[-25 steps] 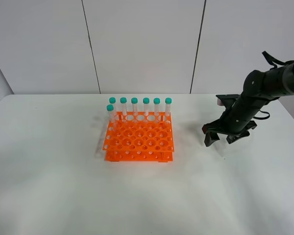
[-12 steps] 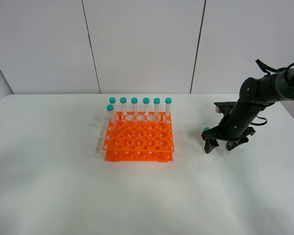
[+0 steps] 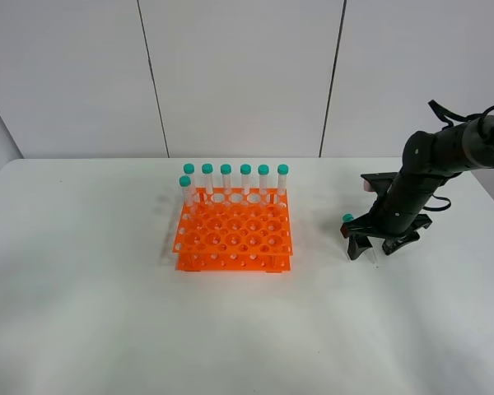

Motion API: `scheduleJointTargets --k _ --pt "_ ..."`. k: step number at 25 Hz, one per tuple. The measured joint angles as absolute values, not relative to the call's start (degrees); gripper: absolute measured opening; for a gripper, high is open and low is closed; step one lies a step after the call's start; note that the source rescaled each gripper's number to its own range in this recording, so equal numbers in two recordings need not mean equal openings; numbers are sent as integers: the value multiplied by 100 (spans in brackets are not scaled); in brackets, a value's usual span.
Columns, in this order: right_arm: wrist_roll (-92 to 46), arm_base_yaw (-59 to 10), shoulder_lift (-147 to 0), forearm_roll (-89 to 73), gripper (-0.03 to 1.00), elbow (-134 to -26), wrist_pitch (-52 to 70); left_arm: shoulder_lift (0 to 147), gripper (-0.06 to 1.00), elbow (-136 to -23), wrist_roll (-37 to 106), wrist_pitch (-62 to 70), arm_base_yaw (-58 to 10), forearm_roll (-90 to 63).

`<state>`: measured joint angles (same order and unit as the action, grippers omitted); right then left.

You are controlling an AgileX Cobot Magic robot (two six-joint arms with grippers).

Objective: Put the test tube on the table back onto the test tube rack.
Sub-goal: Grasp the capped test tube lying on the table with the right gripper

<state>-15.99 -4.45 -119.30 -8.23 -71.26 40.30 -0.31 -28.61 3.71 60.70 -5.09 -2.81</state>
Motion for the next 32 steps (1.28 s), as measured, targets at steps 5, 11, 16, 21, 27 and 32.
scheduleJointTargets --k 5,11,16,21,27,32 --pt "-1592 -451 -11930 -806 93 -7126 4030 -31 100 -2861 371 6070 -509 -281" --pt "-1514 -531 -11930 -672 93 -7126 4024 -31 100 -2861 371 6070 -509 -281" --pt "-1304 -544 -11930 -607 93 -7126 4009 -31 100 -2861 371 6070 -509 -281" --pt "-1059 -544 -11930 -344 93 -7126 4014 -31 100 -2861 371 6070 -509 -281" --pt "-979 -544 -11930 -220 93 -7126 4025 -31 100 -2861 371 6070 -509 -281" --pt "-975 -544 -11930 -220 93 -7126 4025 -31 100 -2861 371 6070 -509 -281"
